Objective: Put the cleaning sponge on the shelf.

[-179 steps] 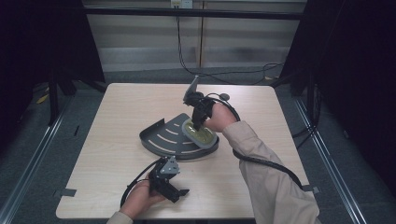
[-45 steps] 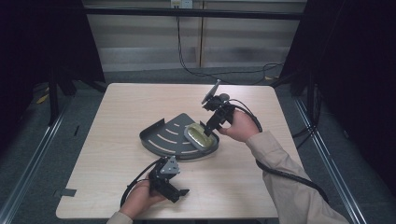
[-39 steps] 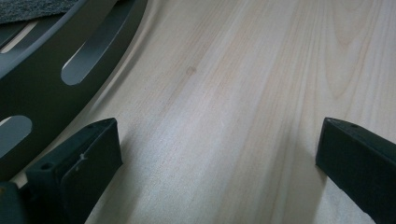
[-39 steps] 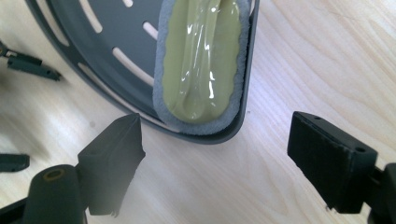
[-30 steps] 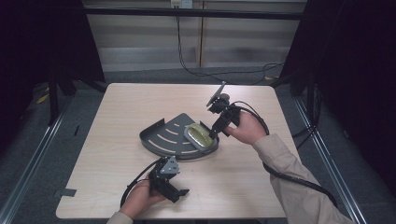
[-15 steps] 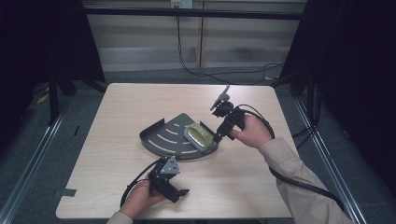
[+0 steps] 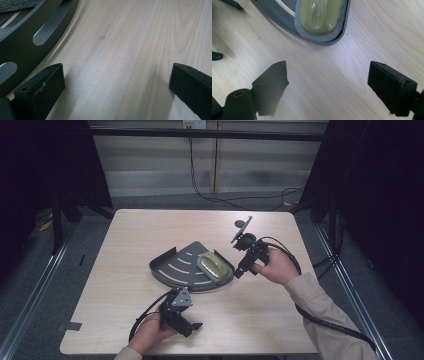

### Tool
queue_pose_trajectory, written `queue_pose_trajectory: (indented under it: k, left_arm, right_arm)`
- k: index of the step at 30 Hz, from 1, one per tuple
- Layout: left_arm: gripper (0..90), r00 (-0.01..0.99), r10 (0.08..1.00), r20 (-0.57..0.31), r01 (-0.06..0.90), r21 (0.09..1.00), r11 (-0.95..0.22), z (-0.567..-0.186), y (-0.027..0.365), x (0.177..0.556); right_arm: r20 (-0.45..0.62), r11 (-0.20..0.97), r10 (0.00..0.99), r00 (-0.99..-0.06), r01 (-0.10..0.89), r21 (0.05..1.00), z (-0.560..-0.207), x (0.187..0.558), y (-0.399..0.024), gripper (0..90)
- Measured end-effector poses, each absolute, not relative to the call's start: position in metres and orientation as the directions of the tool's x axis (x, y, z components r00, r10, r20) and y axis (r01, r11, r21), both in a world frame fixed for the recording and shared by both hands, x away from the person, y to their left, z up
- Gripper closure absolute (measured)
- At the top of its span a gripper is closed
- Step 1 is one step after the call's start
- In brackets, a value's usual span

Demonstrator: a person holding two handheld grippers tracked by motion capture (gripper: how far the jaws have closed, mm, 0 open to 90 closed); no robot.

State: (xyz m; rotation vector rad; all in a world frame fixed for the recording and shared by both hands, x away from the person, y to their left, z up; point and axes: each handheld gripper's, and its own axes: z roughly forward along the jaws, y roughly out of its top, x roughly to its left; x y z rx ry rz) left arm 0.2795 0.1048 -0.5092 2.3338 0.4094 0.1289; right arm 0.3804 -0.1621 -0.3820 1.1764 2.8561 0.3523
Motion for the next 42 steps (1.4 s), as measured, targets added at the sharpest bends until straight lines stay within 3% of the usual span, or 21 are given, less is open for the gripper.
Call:
queue_pose_trajectory:
  k: [42]
  left_arm:
    - [0.0,0.943,0.333,-0.029,0.258,0.697,-0.669,-0.509,0.105,0.279]
  right_arm:
    - [0.088,0.662,0.716,-0.693,0.714,0.228,-0.413,0.342,-0.218,15.7]
